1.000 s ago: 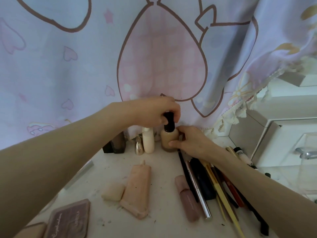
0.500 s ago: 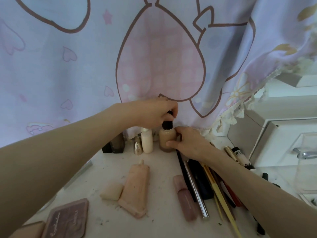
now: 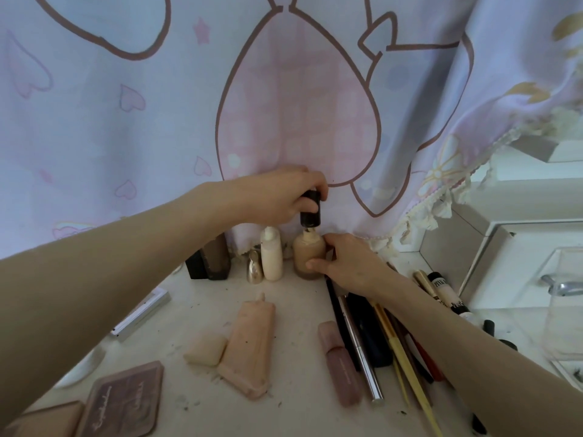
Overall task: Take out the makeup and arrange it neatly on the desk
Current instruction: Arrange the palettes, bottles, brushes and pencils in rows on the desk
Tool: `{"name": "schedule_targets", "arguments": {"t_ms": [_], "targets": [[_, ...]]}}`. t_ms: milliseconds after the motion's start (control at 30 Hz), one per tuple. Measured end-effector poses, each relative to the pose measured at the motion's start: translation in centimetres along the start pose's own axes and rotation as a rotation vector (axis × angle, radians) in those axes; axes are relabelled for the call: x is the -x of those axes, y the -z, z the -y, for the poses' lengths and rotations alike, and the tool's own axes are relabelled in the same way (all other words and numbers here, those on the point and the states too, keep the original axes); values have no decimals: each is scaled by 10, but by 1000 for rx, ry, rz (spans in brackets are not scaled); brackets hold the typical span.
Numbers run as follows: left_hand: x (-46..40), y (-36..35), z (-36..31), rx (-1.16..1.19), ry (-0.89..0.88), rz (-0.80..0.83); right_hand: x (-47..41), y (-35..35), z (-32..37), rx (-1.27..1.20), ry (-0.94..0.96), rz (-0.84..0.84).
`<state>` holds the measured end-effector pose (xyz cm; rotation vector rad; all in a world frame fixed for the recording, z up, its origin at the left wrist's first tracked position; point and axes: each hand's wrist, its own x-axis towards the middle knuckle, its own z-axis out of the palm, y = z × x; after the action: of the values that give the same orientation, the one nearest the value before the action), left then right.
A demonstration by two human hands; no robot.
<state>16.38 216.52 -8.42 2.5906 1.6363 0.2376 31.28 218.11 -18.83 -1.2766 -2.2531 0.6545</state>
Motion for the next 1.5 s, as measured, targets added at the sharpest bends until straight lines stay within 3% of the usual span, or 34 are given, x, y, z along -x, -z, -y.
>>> {"name": "schedule_targets", "arguments": {"t_ms": [933,1500], "targets": [[2,2,-1,16,-4,7,-1,1,-2,-77,-23,27],[0,-4,3,-19,16,-23,1,0,-3,0,-18,7]]}}
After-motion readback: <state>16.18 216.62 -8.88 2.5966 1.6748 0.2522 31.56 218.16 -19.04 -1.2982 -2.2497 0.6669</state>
